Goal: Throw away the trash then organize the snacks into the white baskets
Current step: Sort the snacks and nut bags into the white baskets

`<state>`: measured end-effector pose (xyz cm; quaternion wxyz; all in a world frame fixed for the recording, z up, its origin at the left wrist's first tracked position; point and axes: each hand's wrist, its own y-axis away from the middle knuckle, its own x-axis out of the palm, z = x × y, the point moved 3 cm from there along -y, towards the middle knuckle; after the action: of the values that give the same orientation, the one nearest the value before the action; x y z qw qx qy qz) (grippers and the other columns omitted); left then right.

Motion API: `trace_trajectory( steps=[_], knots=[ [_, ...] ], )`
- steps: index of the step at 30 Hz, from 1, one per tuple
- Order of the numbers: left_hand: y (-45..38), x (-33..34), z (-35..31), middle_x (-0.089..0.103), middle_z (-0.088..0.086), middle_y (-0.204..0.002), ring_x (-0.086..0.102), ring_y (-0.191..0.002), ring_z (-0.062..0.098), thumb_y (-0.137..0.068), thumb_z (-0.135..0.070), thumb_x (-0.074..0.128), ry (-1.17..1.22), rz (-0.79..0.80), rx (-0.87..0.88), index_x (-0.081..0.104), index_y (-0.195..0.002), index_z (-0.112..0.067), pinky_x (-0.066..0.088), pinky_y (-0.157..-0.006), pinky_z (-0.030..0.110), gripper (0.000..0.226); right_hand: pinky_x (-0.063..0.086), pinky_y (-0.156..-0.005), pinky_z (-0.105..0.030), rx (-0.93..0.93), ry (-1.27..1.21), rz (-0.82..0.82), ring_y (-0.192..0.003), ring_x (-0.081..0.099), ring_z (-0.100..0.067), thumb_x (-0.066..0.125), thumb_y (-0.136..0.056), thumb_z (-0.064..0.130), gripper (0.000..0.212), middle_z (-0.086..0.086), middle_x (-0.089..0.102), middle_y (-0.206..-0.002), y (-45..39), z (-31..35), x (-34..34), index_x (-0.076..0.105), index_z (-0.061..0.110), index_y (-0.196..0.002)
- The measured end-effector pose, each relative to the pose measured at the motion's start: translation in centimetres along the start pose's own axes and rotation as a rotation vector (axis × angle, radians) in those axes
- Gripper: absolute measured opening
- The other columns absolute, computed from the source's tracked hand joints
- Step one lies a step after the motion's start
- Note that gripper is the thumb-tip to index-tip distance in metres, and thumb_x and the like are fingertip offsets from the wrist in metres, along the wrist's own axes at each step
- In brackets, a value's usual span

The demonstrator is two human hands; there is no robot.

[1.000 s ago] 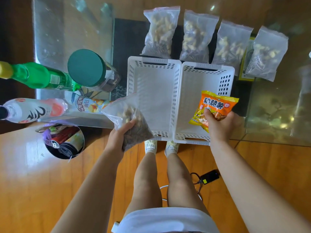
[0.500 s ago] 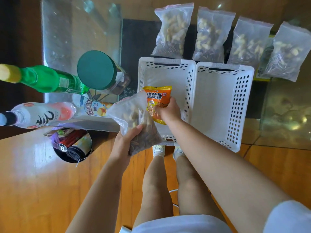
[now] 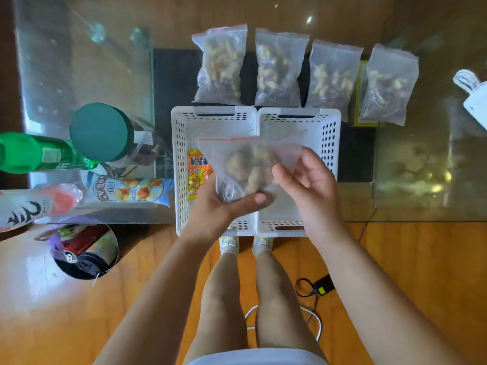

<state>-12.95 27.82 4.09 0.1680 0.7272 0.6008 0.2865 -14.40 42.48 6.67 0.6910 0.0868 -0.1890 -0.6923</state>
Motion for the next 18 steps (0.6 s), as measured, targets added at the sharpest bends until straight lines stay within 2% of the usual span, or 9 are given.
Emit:
trace_trajectory(
  steps=[2, 4, 6, 8, 10, 12, 13, 16, 18],
  knots=[
    [-1.5, 2.6, 0.2, 0.069, 0.027, -0.103, 0.066, -0.1, 0.039, -0.068, -0.005, 0.075, -0.004, 0.054, -0.006, 0.06, -0.108, 0.006, 0.051, -0.091, 0.054, 0.044, 0.048, -0.072, -0.012, -0.087, -0.016, -0.126, -0.078, 0.061, 0.003, 0.058, -0.082, 0.008, 0.015, 0.017, 0.067, -0.078, 0.6, 0.5, -2.6, 0.06, 0.02, -0.09],
    [-2.6, 4.5, 0.5, 0.069, 0.021, -0.106, 0.066, -0.103, 0.035, -0.066, -0.008, 0.078, -0.065, 0.088, 0.026, 0.06, -0.11, 0.003, 0.05, -0.092, 0.054, 0.048, 0.048, -0.071, -0.016, -0.119, -0.049, -0.205, -0.076, 0.061, -0.003, 0.063, -0.081, 0.013, 0.012, 0.014, 0.066, -0.075, 1.0, 0.6, -4.8, 0.063, 0.023, -0.085],
    [-3.5, 5.8, 0.8, 0.072, 0.0, -0.104, 0.067, -0.102, 0.016, -0.063, -0.008, 0.08, -0.132, 0.102, 0.064, 0.059, -0.11, -0.005, 0.054, -0.088, 0.038, 0.051, 0.048, -0.071, -0.026, -0.098, -0.058, -0.271, -0.078, 0.061, -0.012, 0.065, -0.078, 0.021, 0.007, 0.01, 0.065, -0.077, 1.2, -0.2, -6.8, 0.066, 0.027, -0.082],
    [-4.3, 6.5, 1.3, 0.07, -0.016, -0.098, 0.064, -0.097, 0.001, -0.063, -0.009, 0.081, -0.241, 0.073, 0.112, 0.057, -0.109, -0.022, 0.051, -0.081, 0.018, 0.053, 0.05, -0.072, -0.029, -0.011, -0.029, -0.303, -0.082, 0.063, -0.016, 0.065, -0.081, 0.019, 0.008, 0.003, 0.066, -0.083, 1.2, -2.1, -8.3, 0.065, 0.025, -0.086],
    [-5.0, 6.3, 2.0, 0.066, -0.017, -0.1, 0.062, -0.094, 0.004, -0.07, -0.012, 0.079, -0.484, -0.05, 0.128, 0.059, -0.104, -0.033, 0.05, -0.081, 0.019, 0.044, 0.052, -0.08, -0.026, 0.159, 0.107, -0.3, -0.089, 0.064, -0.009, 0.065, -0.085, 0.013, 0.01, 0.002, 0.066, -0.091, 0.8, -4.9, -9.4, 0.063, 0.016, -0.094],
    [-5.7, 5.9, 2.8, 0.069, -0.007, -0.098, 0.063, -0.088, 0.01, -0.078, -0.009, 0.072, -0.757, -0.156, 0.103, 0.07, -0.095, -0.025, 0.05, -0.082, 0.026, 0.024, 0.051, -0.088, -0.027, 0.321, 0.314, -0.32, -0.101, 0.06, -0.012, 0.064, -0.085, 0.011, 0.021, -0.002, 0.066, -0.104, 0.4, -7.6, -10.4, 0.061, 0.006, -0.106],
    [-5.8, 5.7, 3.1, 0.071, -0.001, -0.098, 0.064, -0.088, 0.013, -0.079, -0.006, 0.07, -0.839, -0.172, 0.107, 0.074, -0.092, -0.018, 0.05, -0.083, 0.024, 0.018, 0.05, -0.086, -0.022, 0.346, 0.389, -0.345, -0.104, 0.059, -0.013, 0.064, -0.085, 0.011, 0.026, -0.005, 0.065, -0.11, 0.3, -8.5, -10.7, 0.062, 0.004, -0.11],
    [-5.9, 5.4, 2.8, 0.071, 0.002, -0.104, 0.065, -0.093, 0.016, -0.077, -0.008, 0.071, -0.998, -0.174, 0.191, 0.077, -0.09, -0.014, 0.049, -0.079, 0.023, 0.015, 0.046, -0.07, -0.004, 0.205, 0.534, -0.393, -0.09, 0.061, -0.009, 0.066, -0.084, 0.014, 0.012, 0.0, 0.069, -0.095, 0.0, -8.9, -11.0, 0.067, 0.006, -0.092],
    [-5.9, 5.4, 2.4, 0.071, -0.003, -0.101, 0.066, -0.089, 0.016, -0.078, -0.013, 0.071, -1.084, -0.107, 0.205, 0.077, -0.088, -0.019, 0.053, -0.075, 0.029, 0.013, 0.048, -0.07, -0.01, 0.149, 0.626, -0.293, -0.081, 0.062, -0.008, 0.068, -0.082, 0.016, 0.004, 0.004, 0.069, -0.084, 0.1, -8.5, -11.2, 0.07, 0.013, -0.082]
  ],
)
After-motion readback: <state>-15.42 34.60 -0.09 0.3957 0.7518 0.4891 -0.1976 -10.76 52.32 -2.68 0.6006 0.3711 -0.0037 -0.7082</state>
